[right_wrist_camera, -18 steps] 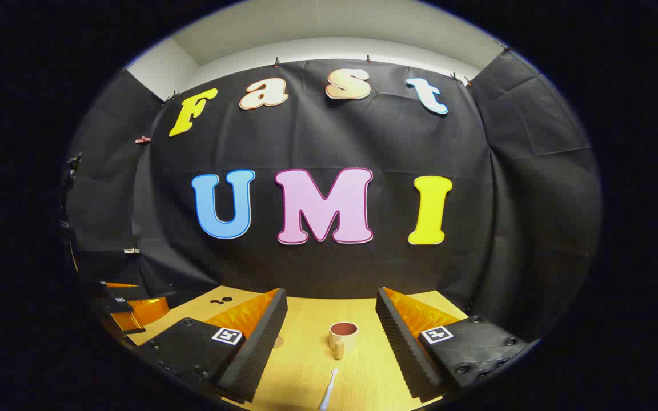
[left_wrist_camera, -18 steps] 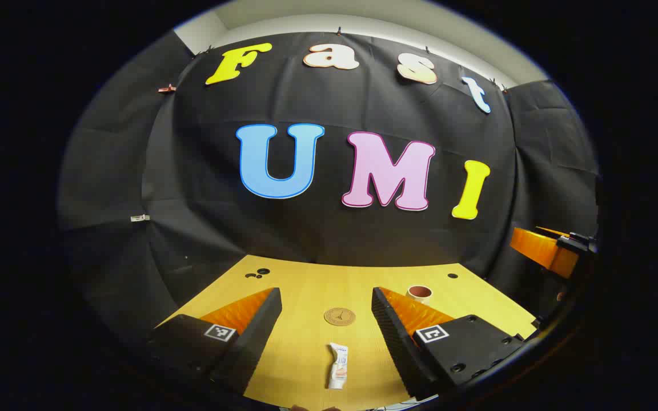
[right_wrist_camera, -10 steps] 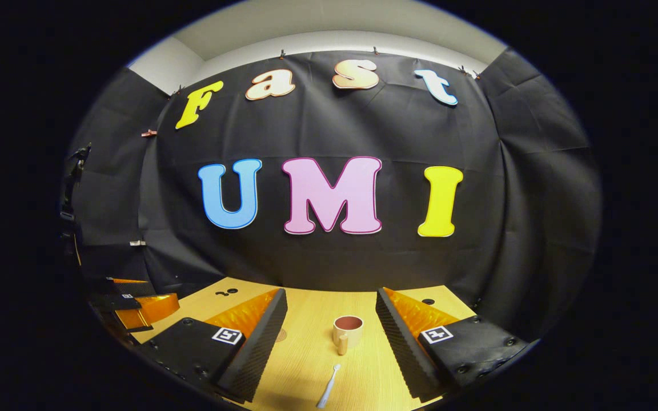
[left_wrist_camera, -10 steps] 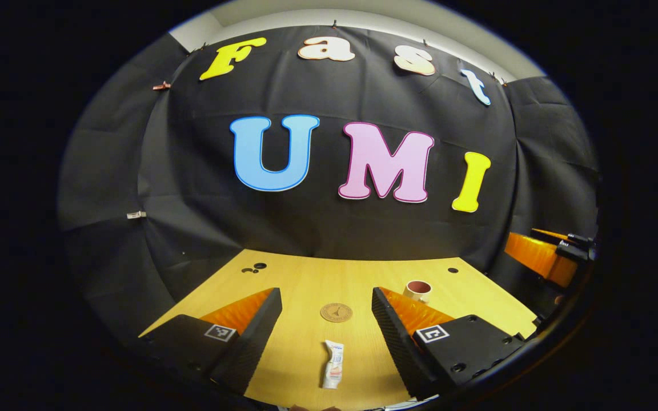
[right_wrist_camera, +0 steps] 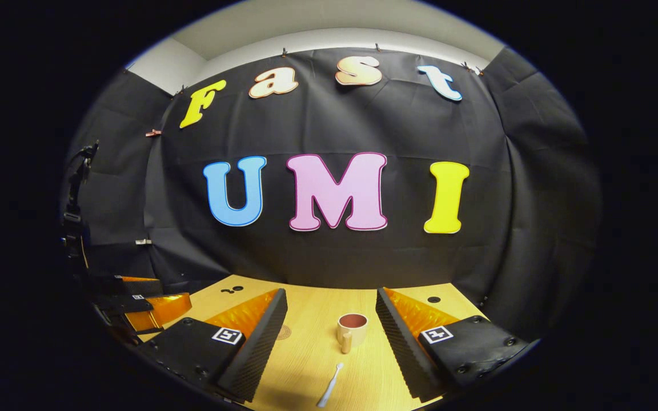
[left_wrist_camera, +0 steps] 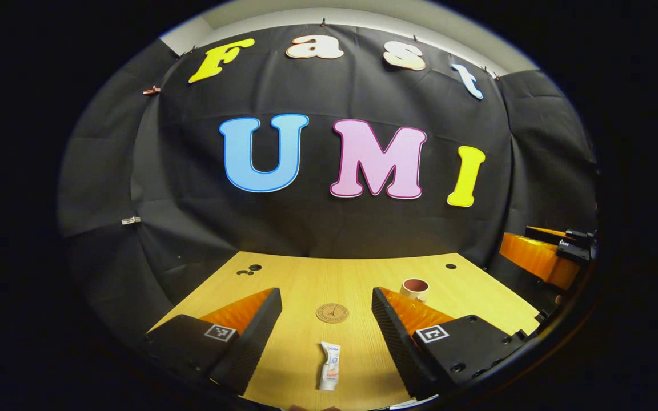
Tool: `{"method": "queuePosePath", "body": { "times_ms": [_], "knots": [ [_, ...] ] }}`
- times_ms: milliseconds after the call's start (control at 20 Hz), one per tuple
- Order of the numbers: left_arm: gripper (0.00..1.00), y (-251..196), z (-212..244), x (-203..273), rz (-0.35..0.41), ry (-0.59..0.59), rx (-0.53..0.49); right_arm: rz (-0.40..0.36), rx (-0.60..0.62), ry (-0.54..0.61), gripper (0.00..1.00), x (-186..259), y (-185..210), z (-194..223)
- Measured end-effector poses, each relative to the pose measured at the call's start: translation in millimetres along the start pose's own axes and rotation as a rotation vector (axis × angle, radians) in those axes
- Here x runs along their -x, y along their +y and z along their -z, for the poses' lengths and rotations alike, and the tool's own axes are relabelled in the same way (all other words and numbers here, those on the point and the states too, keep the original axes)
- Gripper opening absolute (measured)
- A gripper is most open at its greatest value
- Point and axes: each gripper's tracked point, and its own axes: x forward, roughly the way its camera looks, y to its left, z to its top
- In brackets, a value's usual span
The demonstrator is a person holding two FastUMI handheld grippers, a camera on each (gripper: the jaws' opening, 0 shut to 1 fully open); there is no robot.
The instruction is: Put the toothbrush and toothpaste on the desktop into the cup, then pick up the cup and place it on the coaster on the desktop.
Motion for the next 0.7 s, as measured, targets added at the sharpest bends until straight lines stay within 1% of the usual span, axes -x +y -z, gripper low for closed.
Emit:
{"method": "queuePosePath", "body": {
  "times_ms": [100,200,300,500,700],
  "knots": [
    [0.99,-3.5,6.0,-4.8,0.008,0.012,-0.025,-0.006,0.001,0.012,0.96,-3.0,0.7,4.0],
    [0.99,-7.1,13.3,-10.7,0.023,0.033,-0.026,-0.016,-0.002,0.024,0.96,-5.9,-0.5,5.5],
    [0.99,-6.5,22.9,-17.4,0.02,0.056,-0.03,-0.024,0.003,0.024,0.96,-5.3,-0.2,6.6],
    [0.99,-5.4,44.5,-30.4,0.025,0.117,-0.006,-0.044,0.004,0.043,0.96,-9.8,-3.9,15.7],
    [0.99,-6.6,70.6,-46.0,0.022,0.194,-0.008,-0.056,0.003,0.067,0.96,-19.7,-8.5,26.0]
  ]
}}
